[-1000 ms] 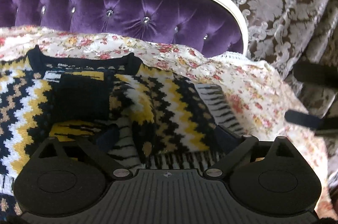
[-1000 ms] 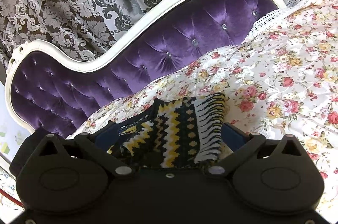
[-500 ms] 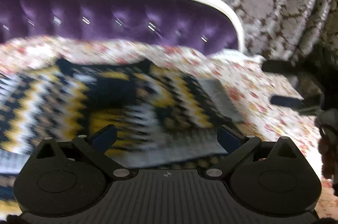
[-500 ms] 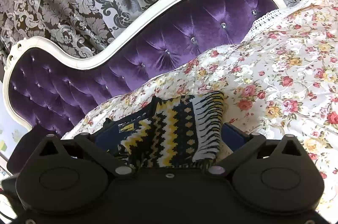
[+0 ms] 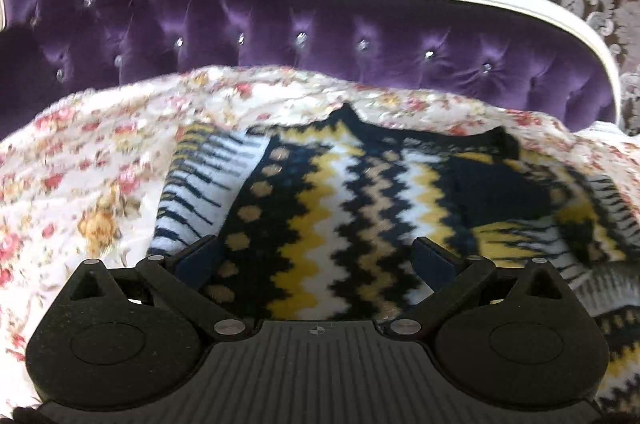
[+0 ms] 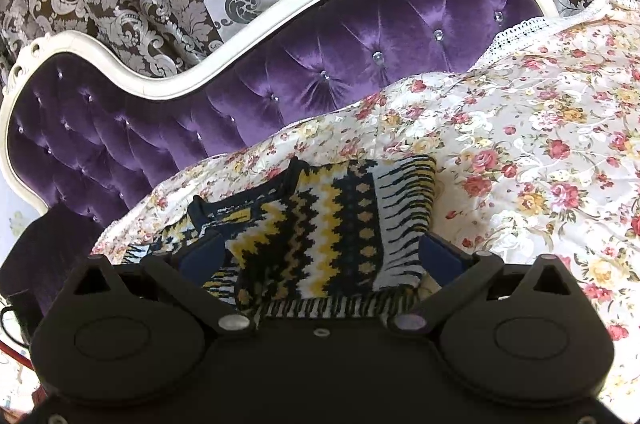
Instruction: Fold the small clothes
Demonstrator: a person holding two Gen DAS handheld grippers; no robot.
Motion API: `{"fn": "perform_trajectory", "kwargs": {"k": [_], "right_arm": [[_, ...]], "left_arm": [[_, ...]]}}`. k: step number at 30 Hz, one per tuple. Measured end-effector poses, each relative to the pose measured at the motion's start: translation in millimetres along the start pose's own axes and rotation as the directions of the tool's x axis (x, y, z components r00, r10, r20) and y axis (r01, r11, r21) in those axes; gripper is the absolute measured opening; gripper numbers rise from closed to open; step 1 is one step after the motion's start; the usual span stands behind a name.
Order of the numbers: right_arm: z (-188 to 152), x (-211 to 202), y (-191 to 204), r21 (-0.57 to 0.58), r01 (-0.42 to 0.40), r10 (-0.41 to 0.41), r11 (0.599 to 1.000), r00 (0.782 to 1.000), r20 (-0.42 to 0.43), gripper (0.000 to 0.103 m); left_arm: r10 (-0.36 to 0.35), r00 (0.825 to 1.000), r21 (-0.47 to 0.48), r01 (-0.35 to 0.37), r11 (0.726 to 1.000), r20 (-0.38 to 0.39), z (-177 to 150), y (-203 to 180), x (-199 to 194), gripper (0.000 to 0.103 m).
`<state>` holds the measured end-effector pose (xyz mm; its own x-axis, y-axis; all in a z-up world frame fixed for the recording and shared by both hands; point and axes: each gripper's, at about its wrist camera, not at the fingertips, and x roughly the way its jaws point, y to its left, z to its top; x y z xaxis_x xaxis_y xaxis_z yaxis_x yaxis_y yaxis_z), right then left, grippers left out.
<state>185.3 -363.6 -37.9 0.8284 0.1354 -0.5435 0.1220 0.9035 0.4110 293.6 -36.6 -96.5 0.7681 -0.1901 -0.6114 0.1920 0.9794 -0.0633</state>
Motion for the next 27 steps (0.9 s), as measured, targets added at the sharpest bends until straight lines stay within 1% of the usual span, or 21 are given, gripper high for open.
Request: {"fn": "perform_trajectory", "kwargs": {"k": [5,10,16,19,23,27], "right_arm": [[-5,5,6,-0.039,0.017,-0.018,0.999,1.0,-0.017,0.103],[-12,12,12,-0.078,0.035,-0.038,0.996,0.999,-0.036,0.103],[-24,23,25,-0.156,0.065,-0.074,0.986,0.996,-0.05,0.103],[-32,29,35,-0.215,0.081,-0.093,0.973,0.995,-0.047,0.103],[-41,42,54,-0.315,0.107,-0.12,0.943,0.992,-0.024,0.103],[-41,62,71,-0.37,0.115,-0.136,0.922,0.99,-0.032,0.103]], "left_arm": [[0.029,1.0,0.031,-0.029,0.999,0.013,-5,-4,4,0.103],[0.013,0.999,0.012,-0.013,1.0,0.043,-12,-1,4,0.103],[0.018,0.999,0.012,-0.018,1.0,0.037,-12,0,8,0.103],[0.021,0.999,0.016,-0.021,1.0,0.034,-13,0,9,0.103],[0.022,0.999,0.021,-0.023,1.0,0.039,-14,-1,9,0.103],[0.021,0.999,0.022,-0.022,1.0,0.042,-14,0,9,0.103]]}}
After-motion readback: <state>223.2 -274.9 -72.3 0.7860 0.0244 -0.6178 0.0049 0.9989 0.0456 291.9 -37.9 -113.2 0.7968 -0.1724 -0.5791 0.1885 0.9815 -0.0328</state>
